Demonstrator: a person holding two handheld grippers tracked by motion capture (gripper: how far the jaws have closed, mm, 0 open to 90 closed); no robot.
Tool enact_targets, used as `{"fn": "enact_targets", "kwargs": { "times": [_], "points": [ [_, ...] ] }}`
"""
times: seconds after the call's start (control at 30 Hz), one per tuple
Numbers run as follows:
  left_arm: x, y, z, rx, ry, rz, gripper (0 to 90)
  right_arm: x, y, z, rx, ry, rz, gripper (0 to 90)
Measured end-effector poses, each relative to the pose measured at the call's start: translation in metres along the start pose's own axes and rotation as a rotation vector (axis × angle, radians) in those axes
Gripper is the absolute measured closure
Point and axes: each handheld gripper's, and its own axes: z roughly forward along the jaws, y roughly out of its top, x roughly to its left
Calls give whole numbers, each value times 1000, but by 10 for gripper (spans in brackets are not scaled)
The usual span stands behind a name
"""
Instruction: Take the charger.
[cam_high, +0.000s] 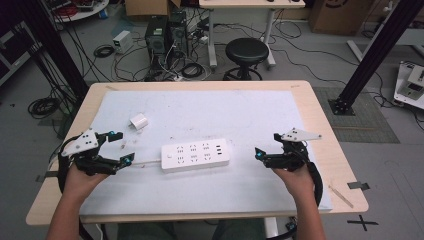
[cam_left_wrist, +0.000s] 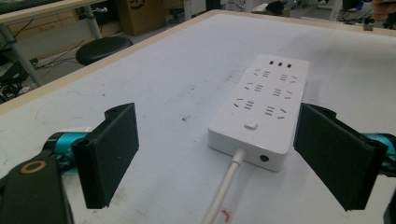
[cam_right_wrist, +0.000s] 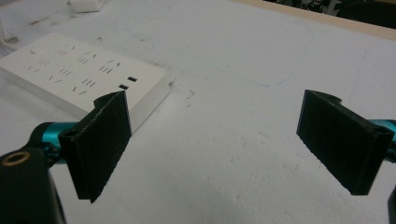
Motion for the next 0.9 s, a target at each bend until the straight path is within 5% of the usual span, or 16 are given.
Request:
{"fn": "enact_targets", "kwargs": {
  "times": [0.3, 0.37, 0.43, 0.47, 0.57, 0.77, 0.9],
  "points": [
    [14, 18, 6, 27, 36, 1, 142, -9, 2, -5, -4, -5, 9, 101],
    [30, 26, 12, 51, 60, -7, 142, -10, 3, -6, -4, -8, 11, 101],
    [30, 26, 12, 51, 60, -7, 142, -11, 3, -6, -2, -9, 9, 101],
    [43, 31, 19, 83, 95, -9, 142, -11, 4, -6, -4, -12, 4, 101],
    [62, 36, 35, 140, 112, -18, 142, -10, 3, -5, -7, -10, 5, 101],
    [88, 33, 56, 215, 118, -51, 142, -6, 1, -3, 4, -7, 6, 101],
    [106, 18, 70, 237, 127, -114, 142, -1, 0, -2, 14, -4, 2, 101]
  ]
}}
